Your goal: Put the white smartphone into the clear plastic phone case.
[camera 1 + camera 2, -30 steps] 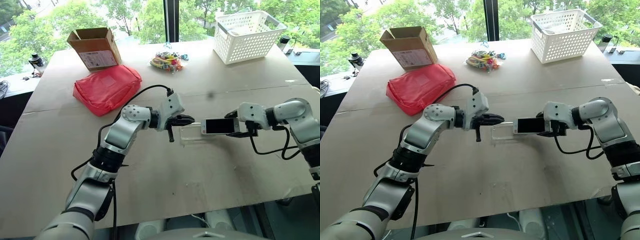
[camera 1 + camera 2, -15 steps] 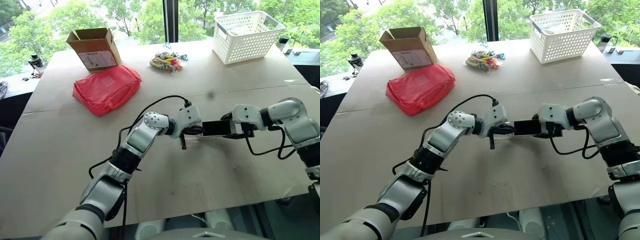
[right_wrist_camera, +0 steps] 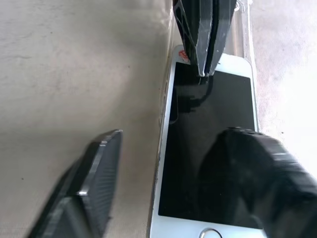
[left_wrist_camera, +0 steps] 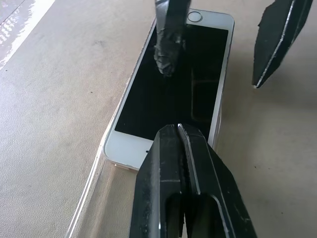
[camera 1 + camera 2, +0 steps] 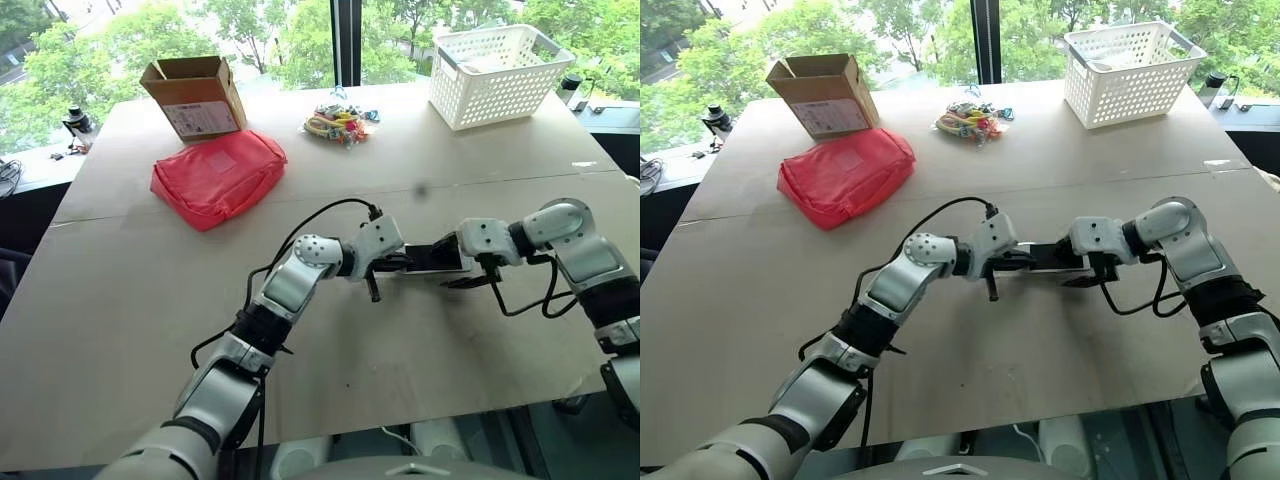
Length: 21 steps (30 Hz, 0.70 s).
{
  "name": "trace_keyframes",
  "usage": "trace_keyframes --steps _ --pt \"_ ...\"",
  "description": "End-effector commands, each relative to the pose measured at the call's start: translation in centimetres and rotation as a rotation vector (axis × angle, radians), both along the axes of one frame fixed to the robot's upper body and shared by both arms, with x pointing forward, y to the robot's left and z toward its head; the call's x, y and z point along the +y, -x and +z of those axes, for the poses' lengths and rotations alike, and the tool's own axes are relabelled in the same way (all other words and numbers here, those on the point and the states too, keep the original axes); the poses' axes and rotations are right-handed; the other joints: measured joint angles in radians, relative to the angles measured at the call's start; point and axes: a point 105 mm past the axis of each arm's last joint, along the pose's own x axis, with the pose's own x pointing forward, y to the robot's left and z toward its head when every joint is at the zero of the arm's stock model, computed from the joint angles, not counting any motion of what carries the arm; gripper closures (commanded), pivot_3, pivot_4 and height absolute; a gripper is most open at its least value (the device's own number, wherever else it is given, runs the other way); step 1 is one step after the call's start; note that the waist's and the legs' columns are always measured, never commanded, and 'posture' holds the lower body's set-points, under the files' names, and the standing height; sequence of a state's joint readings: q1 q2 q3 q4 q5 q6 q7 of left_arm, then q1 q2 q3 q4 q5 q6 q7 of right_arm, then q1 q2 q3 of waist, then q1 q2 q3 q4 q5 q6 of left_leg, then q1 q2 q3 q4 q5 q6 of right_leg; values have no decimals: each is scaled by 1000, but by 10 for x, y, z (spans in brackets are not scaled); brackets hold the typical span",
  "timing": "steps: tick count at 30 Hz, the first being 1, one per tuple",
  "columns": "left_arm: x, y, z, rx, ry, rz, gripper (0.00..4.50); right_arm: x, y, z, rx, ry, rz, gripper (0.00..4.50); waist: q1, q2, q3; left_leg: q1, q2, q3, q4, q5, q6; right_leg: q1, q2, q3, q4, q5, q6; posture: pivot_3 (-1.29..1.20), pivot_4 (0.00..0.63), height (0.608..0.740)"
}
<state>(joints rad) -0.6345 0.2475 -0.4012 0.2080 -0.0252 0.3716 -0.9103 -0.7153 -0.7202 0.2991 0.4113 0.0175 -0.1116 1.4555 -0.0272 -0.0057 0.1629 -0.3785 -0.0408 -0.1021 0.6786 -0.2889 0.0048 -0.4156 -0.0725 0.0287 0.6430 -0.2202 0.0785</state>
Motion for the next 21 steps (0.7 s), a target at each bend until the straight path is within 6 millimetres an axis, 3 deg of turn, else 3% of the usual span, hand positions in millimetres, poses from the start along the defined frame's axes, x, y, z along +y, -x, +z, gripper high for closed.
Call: trace_keyframes --steps 1,6,11,15,21 --pt "3 7 -24 95 -32 26 4500 0 -4 29 -37 -47 7 74 0 0 0 0 0 0 0 0 0 0 0 0 0 0 0 0 150 740" --pt "5 9 -38 125 -56 43 4500 -16 -9 44 -44 -67 -77 74 15 0 0 0 0 -3 0 0 0 1 0 0 0 0 0 0 150 740" --pt "8 9 -42 131 -62 44 4500 -37 -14 32 -62 46 -180 74 17 0 -1 1 -1 -2 1 0 0 2 0 -1 -1 0 0 0 150 740" --pt "9 10 -42 132 -64 43 4500 -44 -17 38 -71 68 -205 1107 14 1 -1 1 -1 -1 1 0 0 2 0 -1 0 0 0 0 150 740" --pt "10 10 -41 129 -64 43 4500 -52 -12 31 -79 171 -157 4002 15 1 -2 1 -1 0 2 0 0 3 -1 -1 0 0 0 0 150 740"
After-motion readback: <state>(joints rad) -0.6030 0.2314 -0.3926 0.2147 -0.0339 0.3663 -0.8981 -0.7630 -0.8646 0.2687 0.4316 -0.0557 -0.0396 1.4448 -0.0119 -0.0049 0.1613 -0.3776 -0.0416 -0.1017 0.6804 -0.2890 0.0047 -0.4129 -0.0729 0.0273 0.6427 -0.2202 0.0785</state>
